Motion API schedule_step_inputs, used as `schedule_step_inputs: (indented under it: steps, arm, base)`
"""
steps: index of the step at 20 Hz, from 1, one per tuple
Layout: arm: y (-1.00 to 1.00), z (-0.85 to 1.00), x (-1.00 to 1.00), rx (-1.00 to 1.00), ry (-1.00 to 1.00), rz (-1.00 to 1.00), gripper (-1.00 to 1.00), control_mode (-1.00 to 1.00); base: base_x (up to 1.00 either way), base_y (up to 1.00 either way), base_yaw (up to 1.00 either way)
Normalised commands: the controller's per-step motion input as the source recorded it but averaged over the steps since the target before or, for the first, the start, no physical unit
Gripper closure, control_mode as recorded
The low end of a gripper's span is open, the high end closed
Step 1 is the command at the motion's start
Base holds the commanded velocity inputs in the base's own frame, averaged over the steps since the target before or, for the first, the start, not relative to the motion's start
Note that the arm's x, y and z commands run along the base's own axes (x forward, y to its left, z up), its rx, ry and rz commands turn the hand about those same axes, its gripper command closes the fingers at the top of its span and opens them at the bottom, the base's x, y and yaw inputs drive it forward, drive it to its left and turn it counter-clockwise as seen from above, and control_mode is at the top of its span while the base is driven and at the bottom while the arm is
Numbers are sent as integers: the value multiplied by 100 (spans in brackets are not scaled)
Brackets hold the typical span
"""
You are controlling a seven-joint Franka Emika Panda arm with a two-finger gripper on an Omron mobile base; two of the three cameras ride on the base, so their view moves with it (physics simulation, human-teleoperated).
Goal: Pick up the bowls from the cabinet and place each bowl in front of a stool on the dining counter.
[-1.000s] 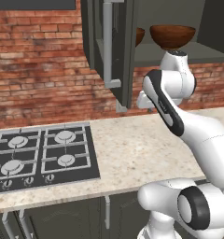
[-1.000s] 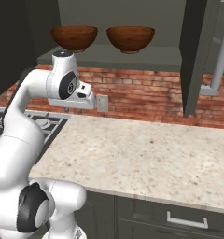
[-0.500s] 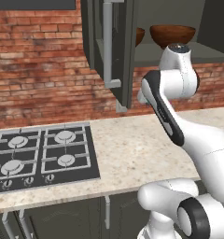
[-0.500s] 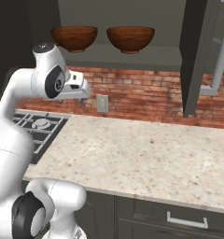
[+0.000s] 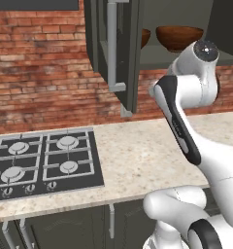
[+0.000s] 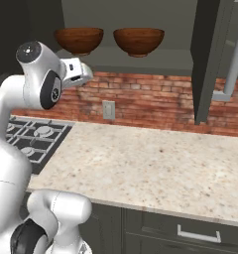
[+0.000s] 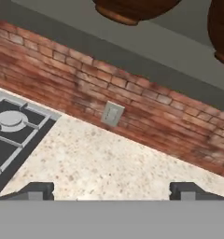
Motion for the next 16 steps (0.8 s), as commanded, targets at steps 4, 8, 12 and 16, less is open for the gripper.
schedule_step_inputs:
  steps: [4, 8, 12, 16]
  arm:
    - [6, 43, 1, -22, -13, 38, -100, -100]
    - [-3, 47, 0, -32, -28, 36, -100, -100]
    - [0, 43, -1, -28, -30, 28, -100, -100]
    - [-11, 6, 0, -18, -49, 46, -100, -100]
  base:
    - [0, 0, 0]
    - [0, 0, 0]
    - [0, 0, 0]
    - [0, 0, 0]
